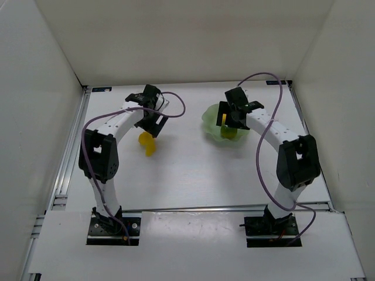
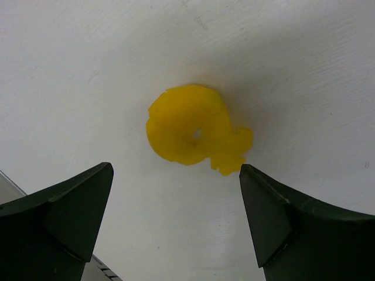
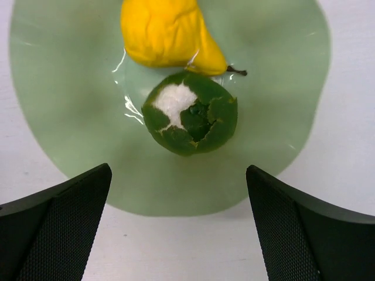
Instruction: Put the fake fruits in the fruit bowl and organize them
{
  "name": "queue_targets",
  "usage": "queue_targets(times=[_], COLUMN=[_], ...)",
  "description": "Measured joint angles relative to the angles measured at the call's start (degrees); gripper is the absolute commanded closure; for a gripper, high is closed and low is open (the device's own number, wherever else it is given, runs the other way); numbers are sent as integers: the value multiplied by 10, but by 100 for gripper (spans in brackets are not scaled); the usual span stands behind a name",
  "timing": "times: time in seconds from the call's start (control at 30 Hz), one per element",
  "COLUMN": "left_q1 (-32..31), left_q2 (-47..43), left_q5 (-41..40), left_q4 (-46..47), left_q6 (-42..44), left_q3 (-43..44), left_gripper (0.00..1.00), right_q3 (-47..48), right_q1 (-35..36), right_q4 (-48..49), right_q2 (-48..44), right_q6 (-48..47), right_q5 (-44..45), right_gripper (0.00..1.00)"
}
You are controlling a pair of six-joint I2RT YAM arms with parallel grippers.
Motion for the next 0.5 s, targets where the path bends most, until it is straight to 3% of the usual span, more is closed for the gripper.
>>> queue_targets(times=[0.4,0.43,0.47,0.5], left_q1=[1,2,2,2], left_q2=[151,157,162,163], left_q5=[-25,-26,-26,-23], left_q4=[-52,-56,-59,-62], left_q6=[-45,-47,-49,-52], left_q3=[53,53,54,57], left_gripper=[0,3,17,24], right_q3=[-19,-24,-30,-35], right_q1=[0,0,-2,-3], right_q4=[-1,-1,-1,-3], right_q2=[-150,-155,-160,-165], right_q6=[-20,-20,-19,-19], right_q5=[38,39,39,39], right_gripper=[0,0,0,0])
